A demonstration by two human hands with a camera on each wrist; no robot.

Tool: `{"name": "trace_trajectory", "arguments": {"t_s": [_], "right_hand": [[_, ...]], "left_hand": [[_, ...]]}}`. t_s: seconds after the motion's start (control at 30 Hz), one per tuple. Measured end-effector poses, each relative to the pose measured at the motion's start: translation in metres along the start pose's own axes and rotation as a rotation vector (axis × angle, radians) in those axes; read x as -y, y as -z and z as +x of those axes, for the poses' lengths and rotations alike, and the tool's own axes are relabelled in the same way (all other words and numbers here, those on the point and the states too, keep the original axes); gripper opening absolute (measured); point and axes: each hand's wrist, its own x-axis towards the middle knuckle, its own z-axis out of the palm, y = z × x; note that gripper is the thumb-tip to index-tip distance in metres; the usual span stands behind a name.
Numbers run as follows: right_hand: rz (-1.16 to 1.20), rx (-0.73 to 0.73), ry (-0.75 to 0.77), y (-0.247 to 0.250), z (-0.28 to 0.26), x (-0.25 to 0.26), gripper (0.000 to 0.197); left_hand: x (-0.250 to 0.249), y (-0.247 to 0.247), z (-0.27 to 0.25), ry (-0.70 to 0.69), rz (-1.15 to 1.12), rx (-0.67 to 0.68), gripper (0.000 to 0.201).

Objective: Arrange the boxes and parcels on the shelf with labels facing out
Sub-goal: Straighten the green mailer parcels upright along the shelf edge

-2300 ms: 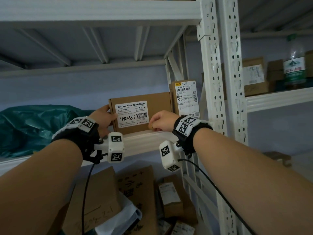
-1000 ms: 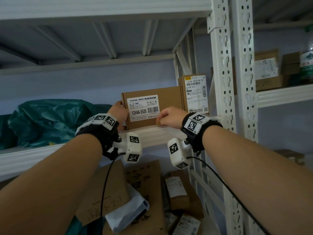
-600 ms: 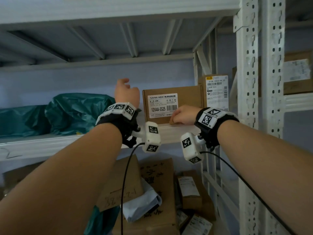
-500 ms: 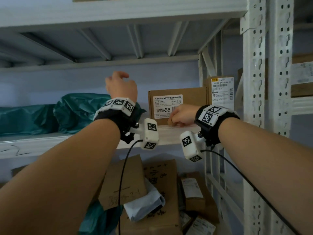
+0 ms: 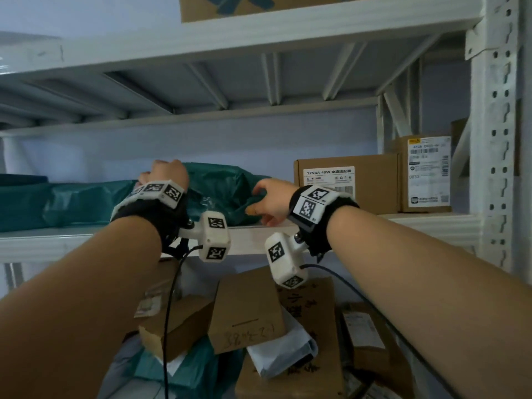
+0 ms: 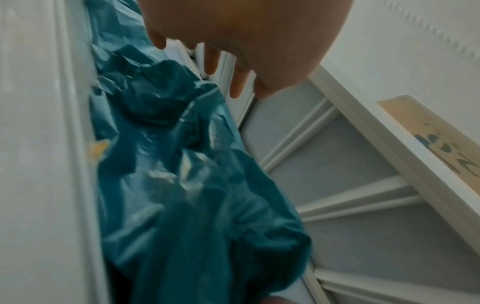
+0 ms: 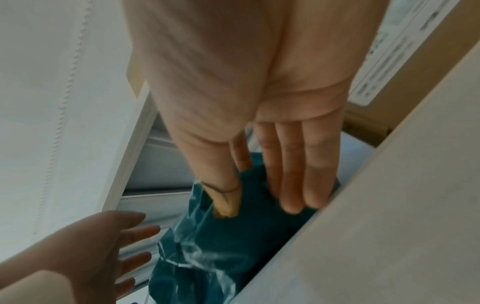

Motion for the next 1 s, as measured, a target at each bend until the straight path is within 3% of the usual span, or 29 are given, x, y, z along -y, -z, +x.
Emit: {"name": "trace_trajectory", "arguments": {"t_s": [0.07, 0.13, 0.23, 0.27, 0.3, 0.43, 0.57, 0.67, 0.73, 0.8, 0.9, 1.0], "right_hand": [[-0.150, -0.063, 0.012, -0.007, 0.005, 0.005, 0.045], [-0.217, -0.108, 0.020, -0.014, 0.010, 0.012, 0.056], [-0.264, -0.099, -0.002, -0.029, 0.032, 0.008, 0.114], [-0.303, -0.088, -0.034, -0.032, 0.032, 0.009, 0.123], [-0.348, -0.076, -0.062, -0.034, 0.027, 0.012, 0.120], [-0.480, -0.067, -0.076, -0.037, 0.019, 0.015, 0.073], [-0.486, -0.057, -0.028, -0.038, 0.019, 0.017, 0.049], [-0.410, -0.149, -0.006, -0.038, 0.013, 0.016, 0.027], [-0.293, -0.260, 0.005, -0.039, 0.012, 0.017, 0.031], [-0.124, -0.379, 0.049, -0.037, 0.011, 0.022, 0.031], [0.086, -0.506, 0.101, -0.030, 0.014, 0.032, 0.022], [0.174, -0.585, 0.101, -0.021, 0.017, 0.038, 0.015]], "left_hand": [[0.013, 0.002, 0.005, 0.056, -0.070, -0.007, 0.052], [0.025, 0.000, 0.013, 0.060, -0.137, 0.016, 0.055], [0.040, 0.001, 0.016, 0.071, -0.196, 0.090, 0.054], [0.042, 0.002, 0.014, 0.053, -0.195, 0.100, 0.051], [0.044, 0.004, 0.011, 0.045, -0.227, 0.111, 0.046], [0.056, 0.006, 0.010, 0.052, -0.389, 0.183, 0.045], [0.071, 0.004, 0.013, 0.006, -0.359, 0.299, 0.046], [0.077, 0.007, 0.012, -0.036, -0.280, 0.334, 0.042], [0.077, 0.010, 0.010, -0.044, -0.279, 0.339, 0.043], [0.076, 0.011, 0.009, -0.052, -0.313, 0.344, 0.058], [0.073, 0.009, 0.010, -0.140, -0.332, 0.299, 0.100], [0.072, 0.008, 0.007, -0.233, -0.338, 0.209, 0.111]]}}
